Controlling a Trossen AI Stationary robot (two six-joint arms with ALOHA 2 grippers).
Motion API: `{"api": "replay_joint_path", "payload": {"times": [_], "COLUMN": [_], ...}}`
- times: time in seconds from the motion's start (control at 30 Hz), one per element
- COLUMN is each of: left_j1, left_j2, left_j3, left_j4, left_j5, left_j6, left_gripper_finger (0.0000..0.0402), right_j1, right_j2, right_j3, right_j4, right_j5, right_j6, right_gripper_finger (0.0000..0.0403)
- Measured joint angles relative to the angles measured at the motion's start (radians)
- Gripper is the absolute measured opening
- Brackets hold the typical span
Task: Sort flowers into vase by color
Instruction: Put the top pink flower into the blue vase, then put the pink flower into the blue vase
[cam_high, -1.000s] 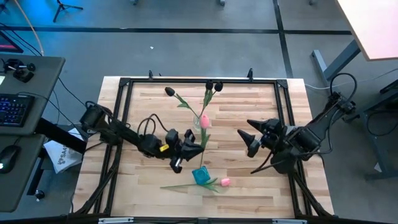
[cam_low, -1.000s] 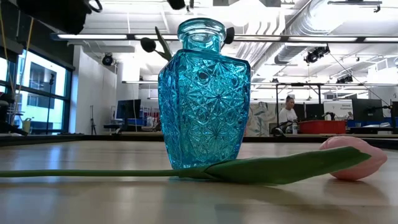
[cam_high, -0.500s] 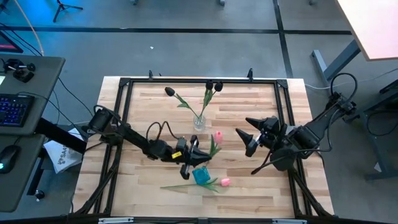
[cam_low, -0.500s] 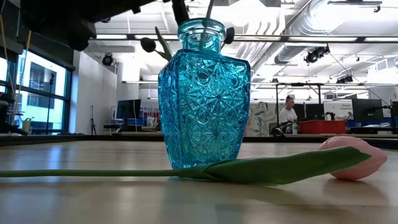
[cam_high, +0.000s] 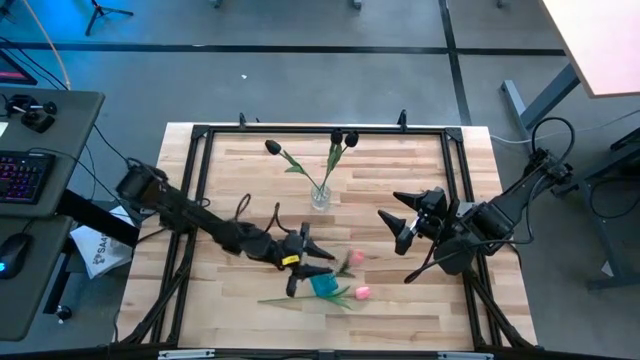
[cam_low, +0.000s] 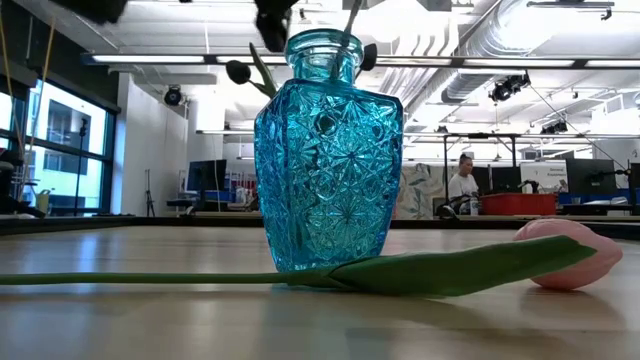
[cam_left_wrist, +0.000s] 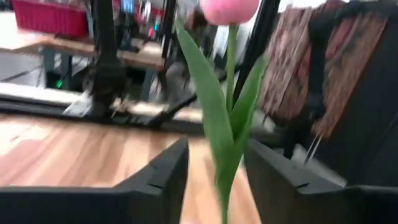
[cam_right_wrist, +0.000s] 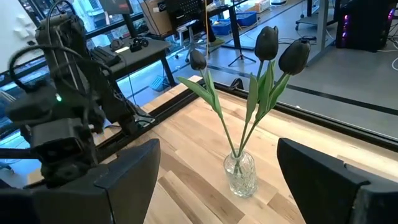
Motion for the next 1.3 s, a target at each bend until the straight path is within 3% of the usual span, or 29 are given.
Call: {"api": "replay_joint_path", "payload": {"times": [0.23, 0.4, 0.53, 0.8, 1.07, 1.3], "left_j1": [0.002, -0.028, -0.103, -0.219, -0.196, -0.168], "left_j2": [-0.269, -0.393, -0.358, -0.143, -0.026, 0.095], "left_j3": [0.0, 0.001, 0.001, 0.0, 0.0, 0.057], "left_j4": [-0.606, -0.896, -0.93, -0.91, -0.843, -0.806], "left_j5": [-0.008, -0.068, -0.088, -0.038, 0.191, 0.188], "left_j6": [0.058, -0.054, -0.09, -0.086, -0.057, -0.176], "left_gripper_finger": [0.0205, 0.022, 0.0217, 0.0214, 0.0214, 0.0213], "right_j1": [0.0, 0.0, 0.0, 0.0, -0.009, -0.051], "right_j2": [0.0, 0.0, 0.0, 0.0, 0.0, 0.0], "right_j3": [0.0, 0.0, 0.0, 0.0, 0.0, 0.0], "right_j4": [-0.003, -0.004, -0.006, -0.011, -0.024, -0.074], "right_j5": [-0.001, -0.001, -0.001, -0.001, -0.056, -0.161], "right_j6": [-0.001, -0.023, -0.03, -0.03, -0.044, -0.044], "right_gripper_finger": [0.0318, 0.0318, 0.0318, 0.0318, 0.0318, 0.0318]}}
